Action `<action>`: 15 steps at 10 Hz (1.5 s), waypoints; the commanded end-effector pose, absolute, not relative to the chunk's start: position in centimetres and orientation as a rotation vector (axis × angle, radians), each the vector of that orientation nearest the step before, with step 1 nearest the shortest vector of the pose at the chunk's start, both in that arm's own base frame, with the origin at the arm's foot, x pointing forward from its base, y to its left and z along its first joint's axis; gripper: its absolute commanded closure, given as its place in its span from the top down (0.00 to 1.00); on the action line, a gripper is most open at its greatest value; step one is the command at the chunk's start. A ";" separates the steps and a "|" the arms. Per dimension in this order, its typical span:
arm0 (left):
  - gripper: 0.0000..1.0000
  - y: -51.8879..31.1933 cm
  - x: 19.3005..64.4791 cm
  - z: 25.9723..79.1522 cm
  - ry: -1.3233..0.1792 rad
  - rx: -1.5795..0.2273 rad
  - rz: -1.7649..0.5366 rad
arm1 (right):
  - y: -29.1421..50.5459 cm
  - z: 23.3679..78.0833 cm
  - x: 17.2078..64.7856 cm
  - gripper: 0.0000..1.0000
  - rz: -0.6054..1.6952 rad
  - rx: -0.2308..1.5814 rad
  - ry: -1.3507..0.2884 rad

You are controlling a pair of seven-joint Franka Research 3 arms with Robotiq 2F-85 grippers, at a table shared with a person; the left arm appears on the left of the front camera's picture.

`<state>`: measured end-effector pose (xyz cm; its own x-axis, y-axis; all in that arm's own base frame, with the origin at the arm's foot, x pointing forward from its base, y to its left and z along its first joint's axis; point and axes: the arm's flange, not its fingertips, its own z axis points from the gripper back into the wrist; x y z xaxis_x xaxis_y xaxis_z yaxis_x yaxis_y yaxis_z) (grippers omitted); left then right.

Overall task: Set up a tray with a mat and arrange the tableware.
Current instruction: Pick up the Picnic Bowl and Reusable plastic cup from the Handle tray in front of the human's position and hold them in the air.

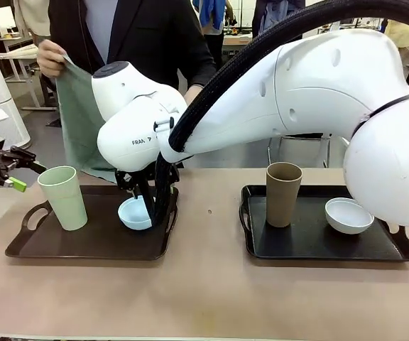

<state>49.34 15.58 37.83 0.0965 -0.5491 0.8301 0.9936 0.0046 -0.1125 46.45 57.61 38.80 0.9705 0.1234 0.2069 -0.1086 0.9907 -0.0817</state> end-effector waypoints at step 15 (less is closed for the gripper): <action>1.00 10.5 52.7 29.7 -0.594 -0.999 -1.396 | 57.0 33.9 48.2 1.00 0.193 0.029 -0.074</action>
